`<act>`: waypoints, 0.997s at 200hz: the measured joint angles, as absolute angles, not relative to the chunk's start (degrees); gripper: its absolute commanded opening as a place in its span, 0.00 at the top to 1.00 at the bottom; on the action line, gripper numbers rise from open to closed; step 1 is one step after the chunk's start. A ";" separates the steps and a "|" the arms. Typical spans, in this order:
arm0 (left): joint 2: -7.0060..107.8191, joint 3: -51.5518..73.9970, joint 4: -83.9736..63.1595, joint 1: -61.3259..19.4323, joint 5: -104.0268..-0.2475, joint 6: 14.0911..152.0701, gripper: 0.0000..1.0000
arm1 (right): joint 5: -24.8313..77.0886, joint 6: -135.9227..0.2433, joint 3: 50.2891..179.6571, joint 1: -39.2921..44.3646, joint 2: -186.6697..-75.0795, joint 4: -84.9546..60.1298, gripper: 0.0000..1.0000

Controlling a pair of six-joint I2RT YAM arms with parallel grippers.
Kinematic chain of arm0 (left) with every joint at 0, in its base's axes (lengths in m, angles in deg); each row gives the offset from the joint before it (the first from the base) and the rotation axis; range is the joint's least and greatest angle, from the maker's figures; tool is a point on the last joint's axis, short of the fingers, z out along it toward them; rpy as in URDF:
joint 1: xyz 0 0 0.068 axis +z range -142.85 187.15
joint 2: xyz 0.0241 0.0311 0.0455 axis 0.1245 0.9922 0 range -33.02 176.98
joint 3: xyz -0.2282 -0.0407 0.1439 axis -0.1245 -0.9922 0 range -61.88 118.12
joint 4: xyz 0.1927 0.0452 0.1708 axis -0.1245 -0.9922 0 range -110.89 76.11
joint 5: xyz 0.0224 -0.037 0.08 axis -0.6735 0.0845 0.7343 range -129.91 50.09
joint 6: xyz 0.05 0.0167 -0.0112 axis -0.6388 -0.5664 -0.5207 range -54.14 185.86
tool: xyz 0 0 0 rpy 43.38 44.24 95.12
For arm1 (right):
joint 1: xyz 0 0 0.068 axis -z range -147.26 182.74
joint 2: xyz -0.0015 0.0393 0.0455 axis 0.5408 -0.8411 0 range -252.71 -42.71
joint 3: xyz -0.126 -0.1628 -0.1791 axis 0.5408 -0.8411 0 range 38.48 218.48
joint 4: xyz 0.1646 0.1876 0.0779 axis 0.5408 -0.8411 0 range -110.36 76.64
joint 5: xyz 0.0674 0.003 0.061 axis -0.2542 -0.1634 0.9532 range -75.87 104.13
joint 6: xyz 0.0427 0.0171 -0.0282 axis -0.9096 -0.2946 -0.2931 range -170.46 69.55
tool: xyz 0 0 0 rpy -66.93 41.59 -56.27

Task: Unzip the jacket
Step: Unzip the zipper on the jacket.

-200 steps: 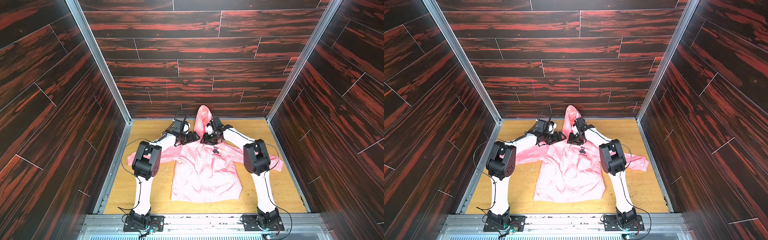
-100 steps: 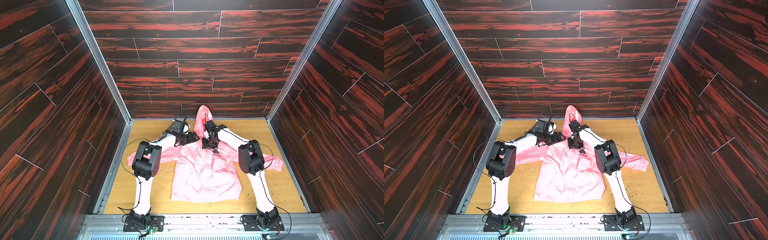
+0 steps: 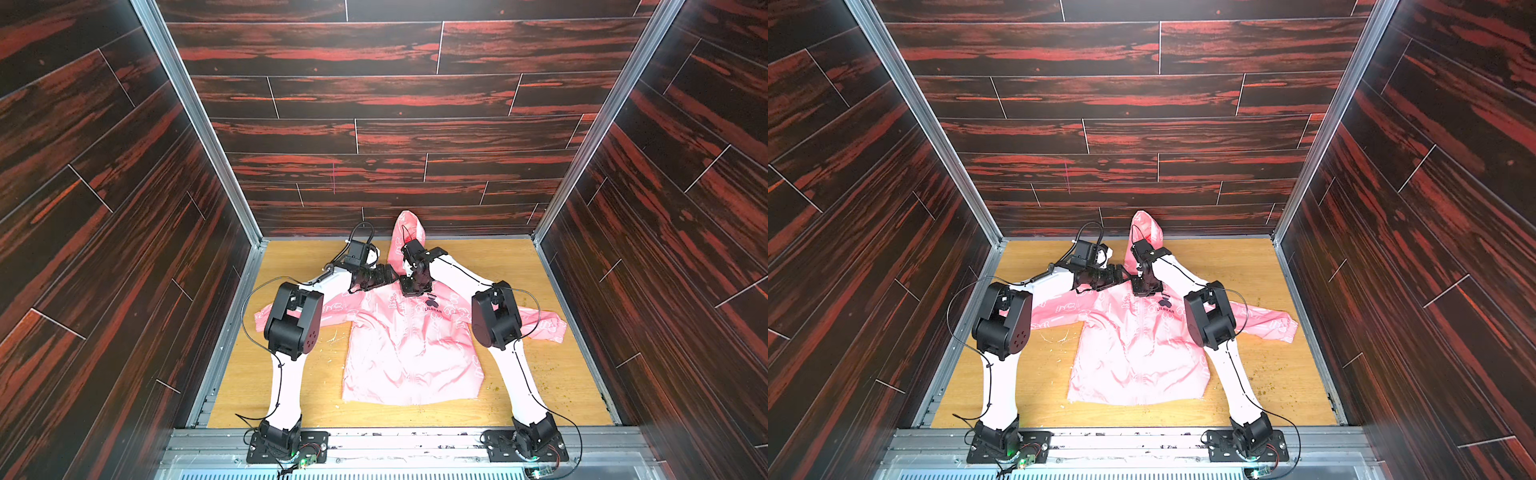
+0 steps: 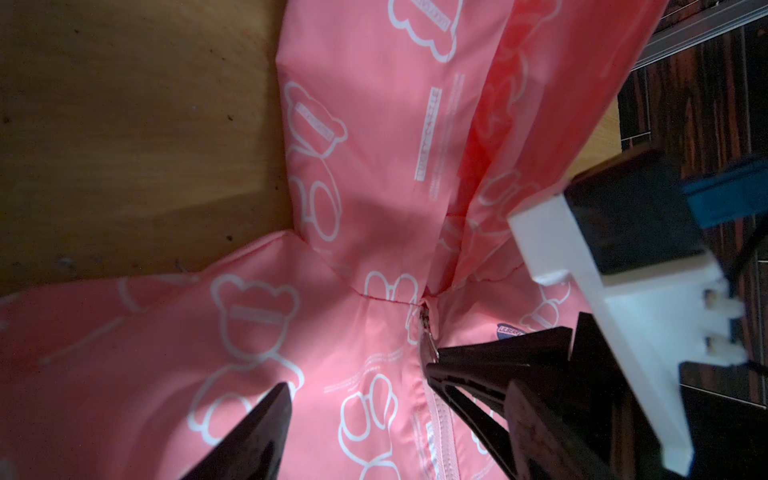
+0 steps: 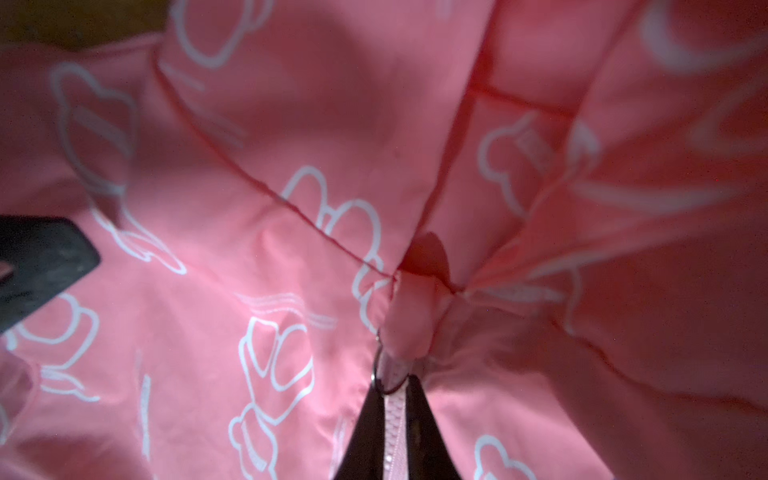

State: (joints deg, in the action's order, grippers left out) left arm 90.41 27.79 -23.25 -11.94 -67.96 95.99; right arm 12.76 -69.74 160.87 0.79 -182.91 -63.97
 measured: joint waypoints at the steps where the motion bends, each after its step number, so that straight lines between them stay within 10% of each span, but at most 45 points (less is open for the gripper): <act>1: 90.41 27.79 -23.25 -11.94 -67.96 96.01 0.19 | 12.70 -69.70 160.96 0.77 -182.96 -64.00 0.88; 199: 90.41 28.40 -26.88 -11.94 -64.68 95.27 0.24 | 8.50 -64.78 169.50 0.60 -186.98 -69.13 0.81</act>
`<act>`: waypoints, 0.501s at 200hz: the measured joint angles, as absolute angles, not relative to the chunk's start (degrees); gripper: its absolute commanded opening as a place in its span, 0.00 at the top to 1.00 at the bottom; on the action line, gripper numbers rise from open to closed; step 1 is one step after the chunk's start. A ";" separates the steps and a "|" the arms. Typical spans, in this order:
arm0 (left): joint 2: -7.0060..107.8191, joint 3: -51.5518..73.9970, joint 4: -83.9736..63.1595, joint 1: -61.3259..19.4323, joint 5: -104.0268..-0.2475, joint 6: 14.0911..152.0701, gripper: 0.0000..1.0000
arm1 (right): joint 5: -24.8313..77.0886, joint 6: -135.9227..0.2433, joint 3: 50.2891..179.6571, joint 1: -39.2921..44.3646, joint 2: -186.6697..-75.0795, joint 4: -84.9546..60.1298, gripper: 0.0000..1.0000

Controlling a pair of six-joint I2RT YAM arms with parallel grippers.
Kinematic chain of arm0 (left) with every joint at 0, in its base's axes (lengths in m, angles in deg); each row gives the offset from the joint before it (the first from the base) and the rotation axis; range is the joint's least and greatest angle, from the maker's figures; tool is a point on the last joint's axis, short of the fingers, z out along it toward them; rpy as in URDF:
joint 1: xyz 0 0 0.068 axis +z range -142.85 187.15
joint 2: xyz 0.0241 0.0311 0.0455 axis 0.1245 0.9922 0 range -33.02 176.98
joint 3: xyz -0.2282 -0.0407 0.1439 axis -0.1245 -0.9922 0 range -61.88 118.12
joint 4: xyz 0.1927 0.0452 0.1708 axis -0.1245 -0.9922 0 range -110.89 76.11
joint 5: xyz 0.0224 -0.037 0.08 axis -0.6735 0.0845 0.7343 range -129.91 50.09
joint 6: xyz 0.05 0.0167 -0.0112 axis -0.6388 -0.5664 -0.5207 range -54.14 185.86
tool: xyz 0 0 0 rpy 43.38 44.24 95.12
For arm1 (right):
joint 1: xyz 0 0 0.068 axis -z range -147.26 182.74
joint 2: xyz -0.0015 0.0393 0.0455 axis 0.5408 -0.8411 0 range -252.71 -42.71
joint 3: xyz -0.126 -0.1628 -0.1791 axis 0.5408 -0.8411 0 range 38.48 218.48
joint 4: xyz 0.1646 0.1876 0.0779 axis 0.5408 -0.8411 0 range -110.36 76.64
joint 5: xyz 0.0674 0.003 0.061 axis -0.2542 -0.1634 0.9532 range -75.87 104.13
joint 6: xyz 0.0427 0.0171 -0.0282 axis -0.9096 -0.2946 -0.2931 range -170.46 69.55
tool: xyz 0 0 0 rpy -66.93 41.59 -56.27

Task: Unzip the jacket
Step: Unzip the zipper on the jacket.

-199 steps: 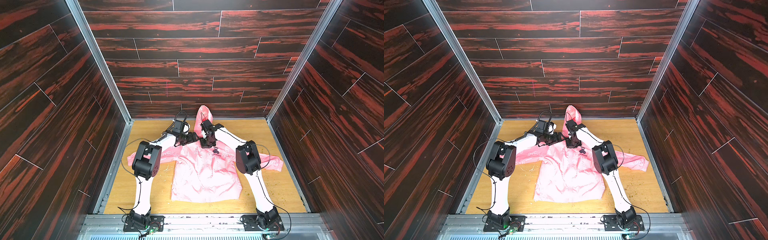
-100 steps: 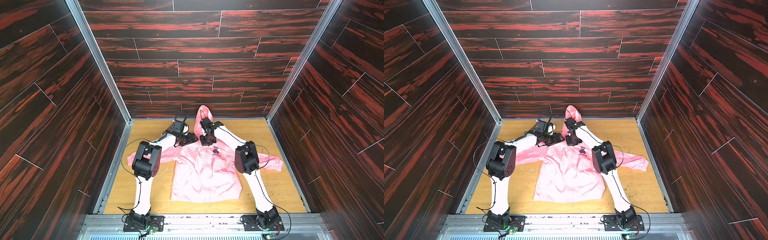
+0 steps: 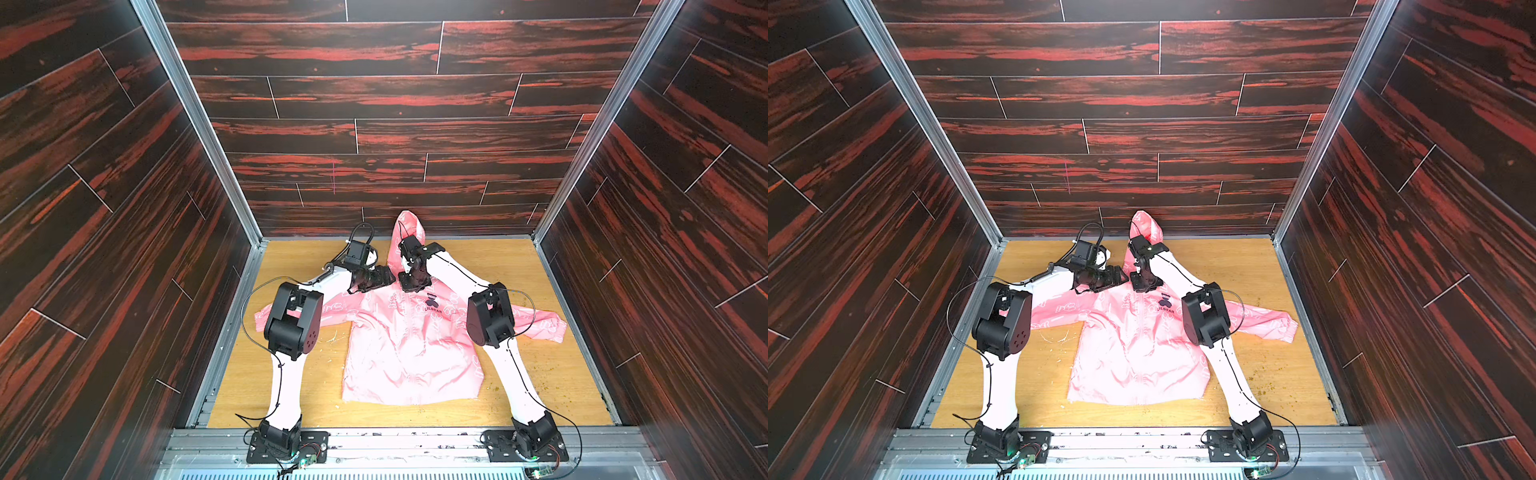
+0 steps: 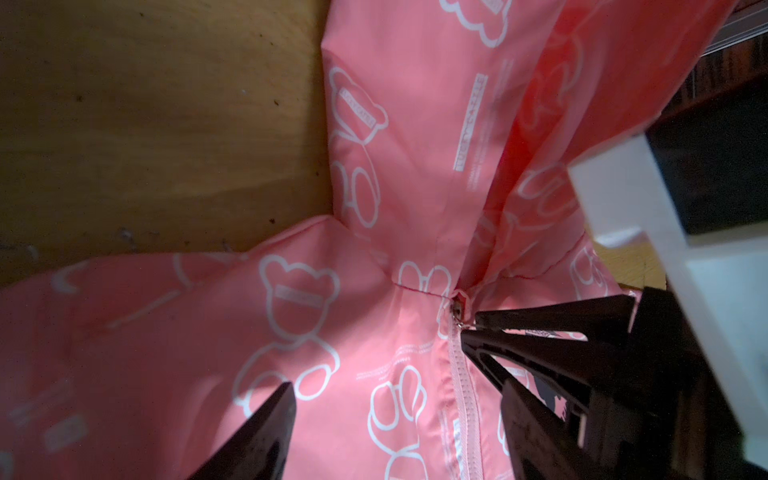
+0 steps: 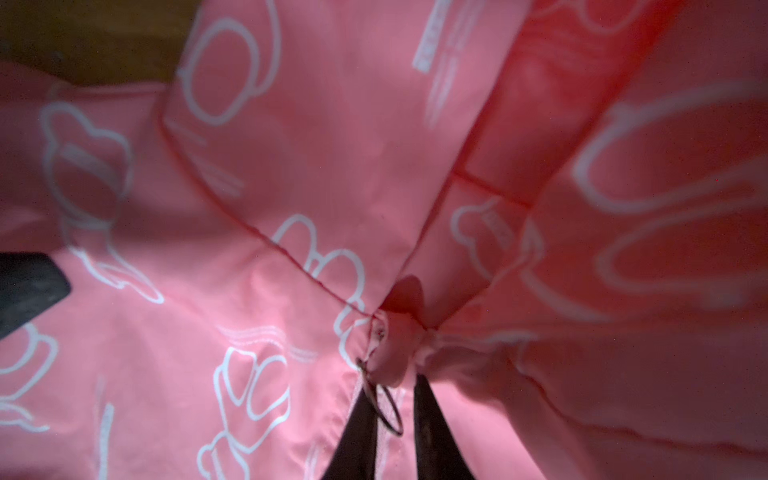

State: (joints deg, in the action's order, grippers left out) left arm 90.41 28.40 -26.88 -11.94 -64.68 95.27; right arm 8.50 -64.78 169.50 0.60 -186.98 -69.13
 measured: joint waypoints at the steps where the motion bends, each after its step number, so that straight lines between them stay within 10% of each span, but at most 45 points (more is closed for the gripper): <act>1: 90.41 28.42 -26.95 -11.94 -64.68 95.25 0.24 | 8.50 -64.76 169.50 0.60 -186.98 -69.13 0.81; 56: 90.44 29.56 -27.65 -11.94 -64.73 95.53 0.36 | 8.79 -64.21 170.33 0.53 -186.98 -69.24 0.88; 100: 90.76 31.11 -27.56 -11.92 -65.99 97.00 0.78 | 8.72 -63.45 170.84 0.14 -186.98 -70.05 1.00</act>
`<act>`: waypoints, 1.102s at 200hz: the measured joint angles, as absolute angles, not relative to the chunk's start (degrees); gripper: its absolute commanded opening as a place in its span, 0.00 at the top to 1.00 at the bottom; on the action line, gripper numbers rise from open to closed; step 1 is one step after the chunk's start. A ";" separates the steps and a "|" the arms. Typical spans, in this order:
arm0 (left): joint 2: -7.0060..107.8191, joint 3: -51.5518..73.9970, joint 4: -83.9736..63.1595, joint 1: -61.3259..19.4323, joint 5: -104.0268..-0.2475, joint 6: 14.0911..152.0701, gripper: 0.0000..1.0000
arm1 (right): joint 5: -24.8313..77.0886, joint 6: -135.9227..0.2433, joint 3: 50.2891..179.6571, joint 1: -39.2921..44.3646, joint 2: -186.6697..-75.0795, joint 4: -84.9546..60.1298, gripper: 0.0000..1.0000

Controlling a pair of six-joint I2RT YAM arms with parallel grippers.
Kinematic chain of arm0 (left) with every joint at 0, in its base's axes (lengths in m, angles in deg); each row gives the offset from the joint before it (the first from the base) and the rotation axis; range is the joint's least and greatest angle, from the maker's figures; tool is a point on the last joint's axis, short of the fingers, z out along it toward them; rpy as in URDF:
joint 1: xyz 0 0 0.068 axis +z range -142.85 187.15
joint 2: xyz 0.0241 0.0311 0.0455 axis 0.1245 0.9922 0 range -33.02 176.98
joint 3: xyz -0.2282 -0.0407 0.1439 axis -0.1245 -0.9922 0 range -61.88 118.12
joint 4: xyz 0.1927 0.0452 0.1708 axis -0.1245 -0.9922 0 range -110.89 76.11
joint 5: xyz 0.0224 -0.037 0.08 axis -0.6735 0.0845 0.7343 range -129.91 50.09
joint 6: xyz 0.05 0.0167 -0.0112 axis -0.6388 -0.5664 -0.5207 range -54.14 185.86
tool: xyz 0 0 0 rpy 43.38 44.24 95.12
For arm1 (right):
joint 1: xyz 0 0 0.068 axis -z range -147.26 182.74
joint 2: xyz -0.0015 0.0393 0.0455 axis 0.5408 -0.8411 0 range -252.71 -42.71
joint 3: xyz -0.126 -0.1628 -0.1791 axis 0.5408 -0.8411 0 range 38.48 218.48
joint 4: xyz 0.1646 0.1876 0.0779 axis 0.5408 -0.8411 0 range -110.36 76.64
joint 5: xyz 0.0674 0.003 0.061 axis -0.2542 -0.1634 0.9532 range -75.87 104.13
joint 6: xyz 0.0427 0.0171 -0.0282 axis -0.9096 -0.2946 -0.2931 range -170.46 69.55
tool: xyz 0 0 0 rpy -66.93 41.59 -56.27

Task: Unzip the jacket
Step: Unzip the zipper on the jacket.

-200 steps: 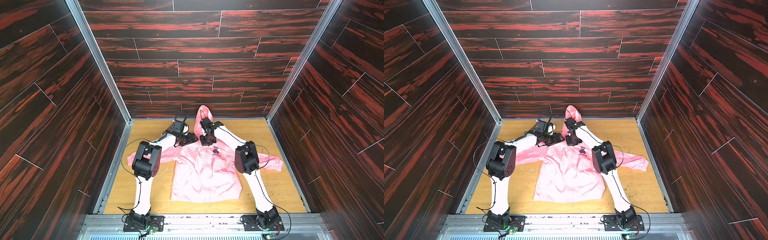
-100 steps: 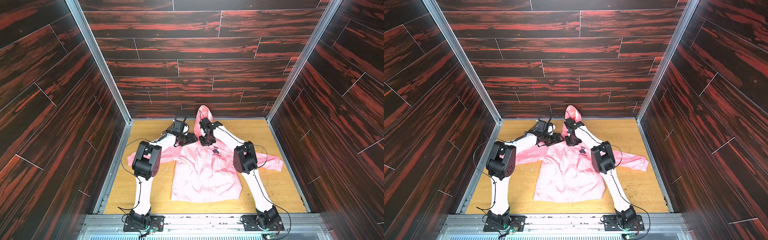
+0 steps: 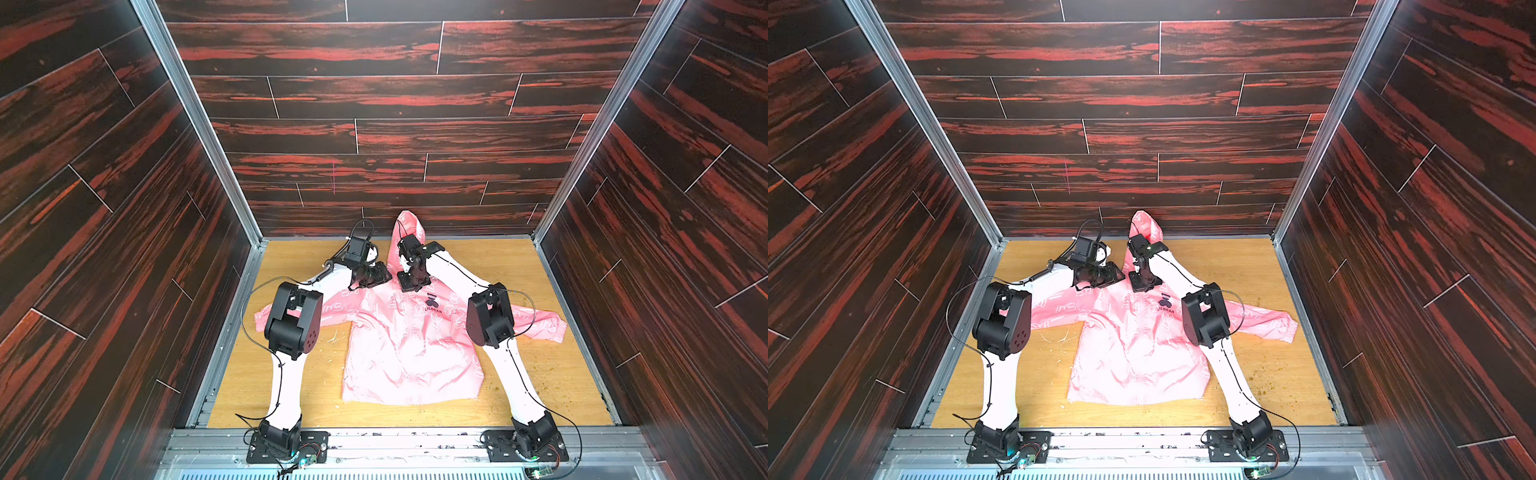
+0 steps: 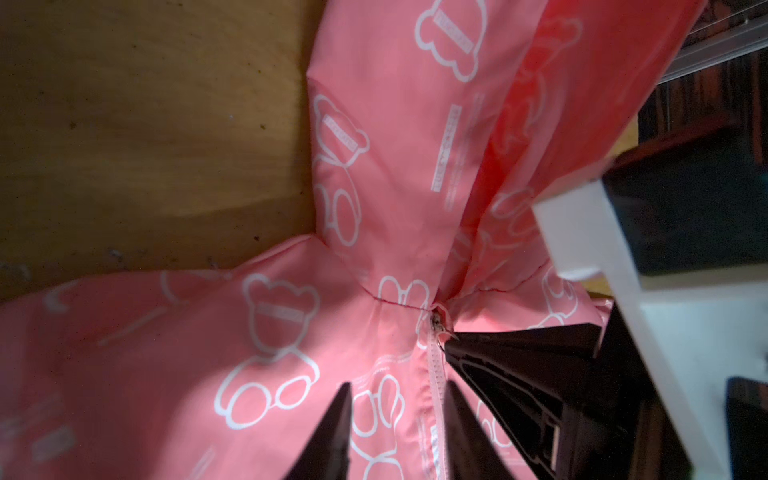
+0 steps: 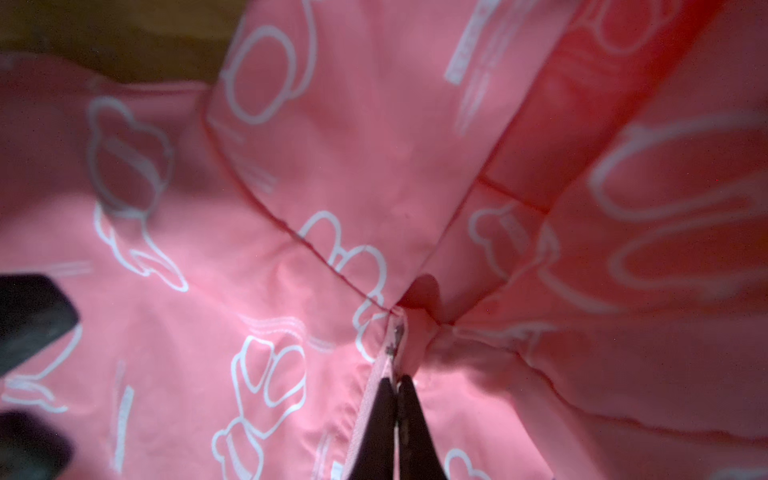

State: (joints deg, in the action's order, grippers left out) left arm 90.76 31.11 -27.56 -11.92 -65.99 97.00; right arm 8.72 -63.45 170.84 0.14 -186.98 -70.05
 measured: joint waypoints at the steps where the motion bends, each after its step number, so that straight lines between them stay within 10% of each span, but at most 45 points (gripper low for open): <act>1: 90.79 31.13 -27.58 -11.92 -66.02 97.21 0.82 | 8.70 -63.47 170.86 0.14 -186.98 -70.07 1.00; 8: 90.83 31.35 -27.52 -11.92 -66.30 97.87 1.00 | 8.68 -63.45 170.88 0.05 -186.98 -70.09 1.00; 35: 91.51 32.03 -27.17 -11.92 -66.80 98.57 1.00 | 8.39 -63.47 170.71 -0.15 -186.98 -70.11 1.00; 121: 98.20 42.10 -37.88 -12.31 -65.12 96.27 0.49 | 8.48 -65.00 159.58 -0.30 -182.82 -61.18 1.00; 220: 107.83 57.71 -53.11 -14.96 -61.89 92.91 0.49 | 8.65 -65.07 151.43 -0.30 -178.58 -54.66 1.00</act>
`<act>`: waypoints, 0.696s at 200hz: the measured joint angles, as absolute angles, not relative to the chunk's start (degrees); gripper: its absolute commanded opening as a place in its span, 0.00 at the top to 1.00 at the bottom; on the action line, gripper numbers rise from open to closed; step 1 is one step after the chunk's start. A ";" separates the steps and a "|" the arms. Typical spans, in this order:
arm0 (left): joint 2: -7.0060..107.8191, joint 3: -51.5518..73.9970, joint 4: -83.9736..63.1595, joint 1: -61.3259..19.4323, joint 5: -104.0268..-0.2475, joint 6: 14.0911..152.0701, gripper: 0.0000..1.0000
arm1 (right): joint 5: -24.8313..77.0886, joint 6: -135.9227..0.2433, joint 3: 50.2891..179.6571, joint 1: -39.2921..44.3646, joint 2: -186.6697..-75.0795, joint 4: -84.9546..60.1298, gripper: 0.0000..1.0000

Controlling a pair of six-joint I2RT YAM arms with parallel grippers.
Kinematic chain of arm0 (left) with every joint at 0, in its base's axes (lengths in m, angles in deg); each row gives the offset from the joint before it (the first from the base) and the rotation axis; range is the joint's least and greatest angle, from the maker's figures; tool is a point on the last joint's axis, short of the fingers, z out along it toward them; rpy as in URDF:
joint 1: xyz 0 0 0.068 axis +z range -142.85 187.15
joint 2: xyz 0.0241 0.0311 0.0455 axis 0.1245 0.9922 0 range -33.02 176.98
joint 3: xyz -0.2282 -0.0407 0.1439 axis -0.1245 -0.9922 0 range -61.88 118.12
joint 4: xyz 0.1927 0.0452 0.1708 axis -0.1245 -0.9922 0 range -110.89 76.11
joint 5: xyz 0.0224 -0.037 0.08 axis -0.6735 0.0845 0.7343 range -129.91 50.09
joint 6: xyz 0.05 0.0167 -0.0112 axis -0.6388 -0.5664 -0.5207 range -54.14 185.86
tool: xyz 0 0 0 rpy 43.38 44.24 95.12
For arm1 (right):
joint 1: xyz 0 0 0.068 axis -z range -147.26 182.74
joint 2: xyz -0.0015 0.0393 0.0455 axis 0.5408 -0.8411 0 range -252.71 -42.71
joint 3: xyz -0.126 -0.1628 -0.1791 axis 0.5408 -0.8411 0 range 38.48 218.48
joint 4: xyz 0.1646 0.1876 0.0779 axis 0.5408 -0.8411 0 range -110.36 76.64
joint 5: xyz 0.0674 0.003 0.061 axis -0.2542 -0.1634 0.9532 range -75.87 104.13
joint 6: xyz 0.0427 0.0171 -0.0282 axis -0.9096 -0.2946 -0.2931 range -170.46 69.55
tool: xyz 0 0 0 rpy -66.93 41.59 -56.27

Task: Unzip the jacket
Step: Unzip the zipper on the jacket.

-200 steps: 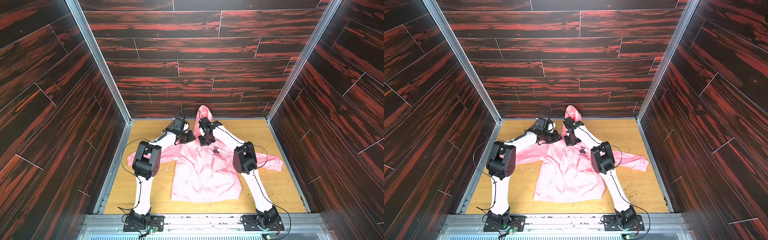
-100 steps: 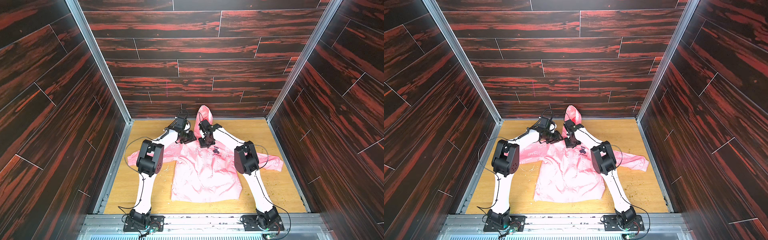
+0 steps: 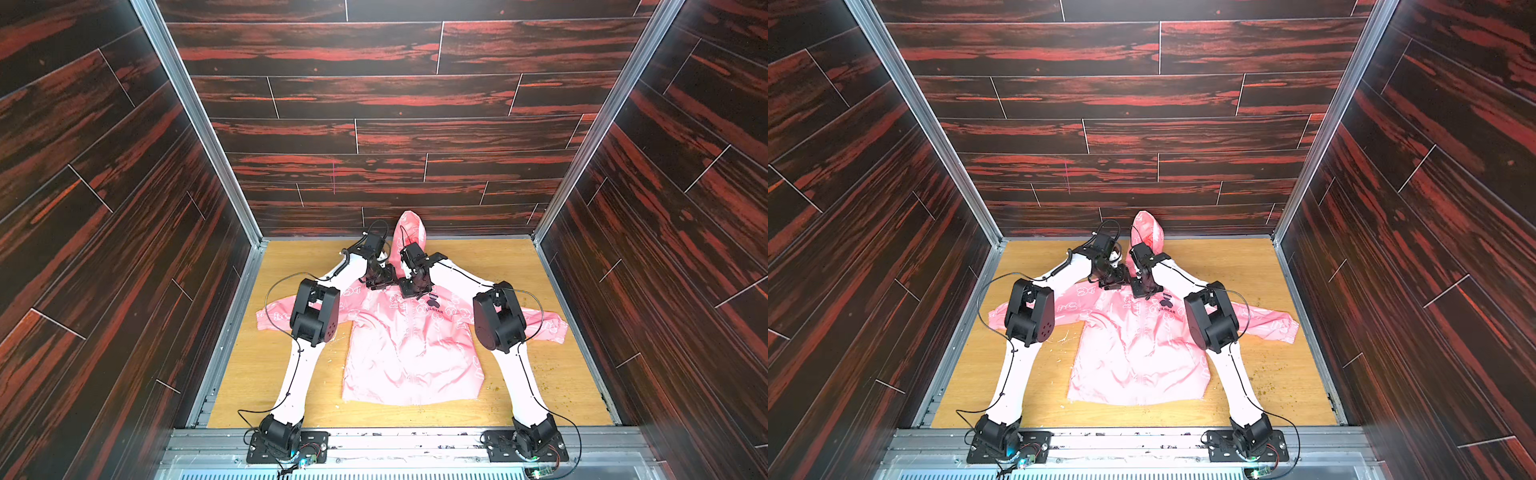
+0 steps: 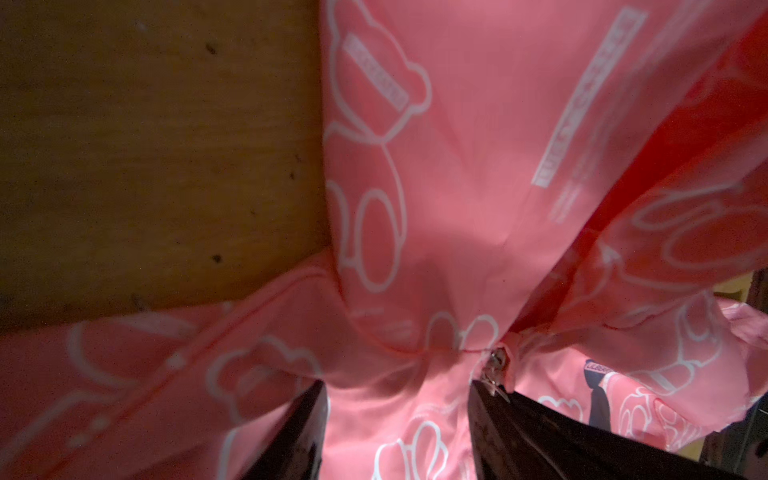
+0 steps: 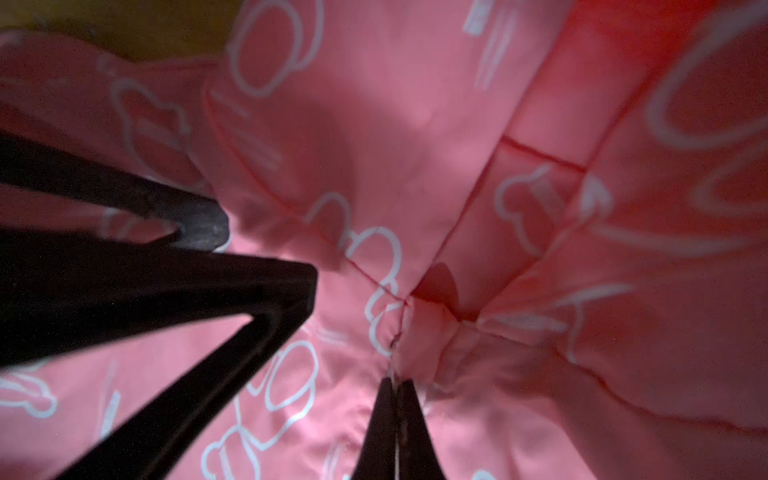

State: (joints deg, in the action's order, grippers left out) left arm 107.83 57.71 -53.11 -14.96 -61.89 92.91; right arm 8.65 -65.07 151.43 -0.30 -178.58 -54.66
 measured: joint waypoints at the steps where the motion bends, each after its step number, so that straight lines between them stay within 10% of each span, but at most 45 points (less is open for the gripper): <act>1: 107.88 57.80 -53.20 -15.00 -61.78 92.82 0.50 | 8.65 -65.07 151.41 -0.30 -178.58 -54.66 1.00; 56: 109.82 60.57 -56.32 -15.74 -57.25 93.04 1.00 | 9.11 -65.42 149.13 -0.19 -177.45 -52.80 1.00; 139: 106.30 52.55 -48.17 -15.48 -55.85 101.08 1.00 | 10.99 -64.56 138.71 -0.23 -171.22 -45.57 1.00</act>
State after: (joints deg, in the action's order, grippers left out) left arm 106.30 52.55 -48.17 -15.48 -55.85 101.08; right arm 10.99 -64.56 138.71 -0.23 -171.22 -45.57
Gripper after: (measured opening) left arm 0.049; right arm 0.047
